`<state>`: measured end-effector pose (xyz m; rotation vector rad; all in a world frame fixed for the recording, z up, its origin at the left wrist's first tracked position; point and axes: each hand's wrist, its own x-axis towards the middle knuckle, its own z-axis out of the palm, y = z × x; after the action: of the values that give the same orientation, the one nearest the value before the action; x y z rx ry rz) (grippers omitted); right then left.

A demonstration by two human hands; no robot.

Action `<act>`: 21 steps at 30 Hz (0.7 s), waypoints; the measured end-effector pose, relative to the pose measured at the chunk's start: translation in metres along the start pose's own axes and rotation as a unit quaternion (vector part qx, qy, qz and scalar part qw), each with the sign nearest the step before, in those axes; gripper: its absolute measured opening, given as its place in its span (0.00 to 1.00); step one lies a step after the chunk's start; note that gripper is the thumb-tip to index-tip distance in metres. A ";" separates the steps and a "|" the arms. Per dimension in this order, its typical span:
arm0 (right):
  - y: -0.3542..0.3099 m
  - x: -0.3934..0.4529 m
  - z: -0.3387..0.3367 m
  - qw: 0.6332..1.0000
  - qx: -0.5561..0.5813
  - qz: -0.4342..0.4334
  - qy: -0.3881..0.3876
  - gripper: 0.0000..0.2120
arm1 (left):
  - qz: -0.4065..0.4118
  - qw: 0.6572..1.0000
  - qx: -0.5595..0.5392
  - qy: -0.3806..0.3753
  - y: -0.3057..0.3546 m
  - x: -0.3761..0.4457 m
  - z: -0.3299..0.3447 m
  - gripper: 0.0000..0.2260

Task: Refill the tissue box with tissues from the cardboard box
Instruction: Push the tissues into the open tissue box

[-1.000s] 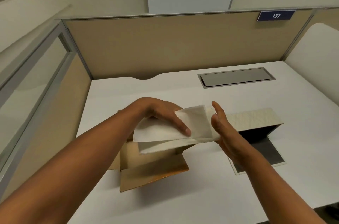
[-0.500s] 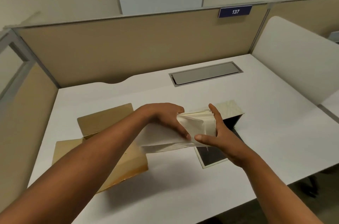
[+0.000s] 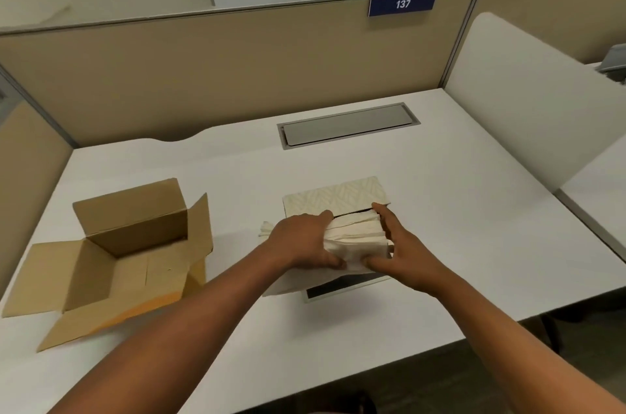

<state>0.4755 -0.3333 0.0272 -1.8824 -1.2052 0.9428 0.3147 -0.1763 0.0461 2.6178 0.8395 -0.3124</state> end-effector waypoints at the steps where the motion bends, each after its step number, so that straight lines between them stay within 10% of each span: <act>1: 0.008 0.000 -0.003 1.000 -0.004 0.003 -0.007 0.46 | -0.001 1.000 0.010 0.013 0.004 0.002 0.008 0.33; 21: 0.091 0.045 0.002 0.996 -0.088 0.006 -0.002 0.31 | -0.009 0.993 0.054 0.107 0.001 0.058 0.104 0.40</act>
<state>0.5257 -0.3207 -0.0604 -2.0269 -1.3186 0.8711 0.3519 -0.1903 -0.0660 2.7826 0.9392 -0.0838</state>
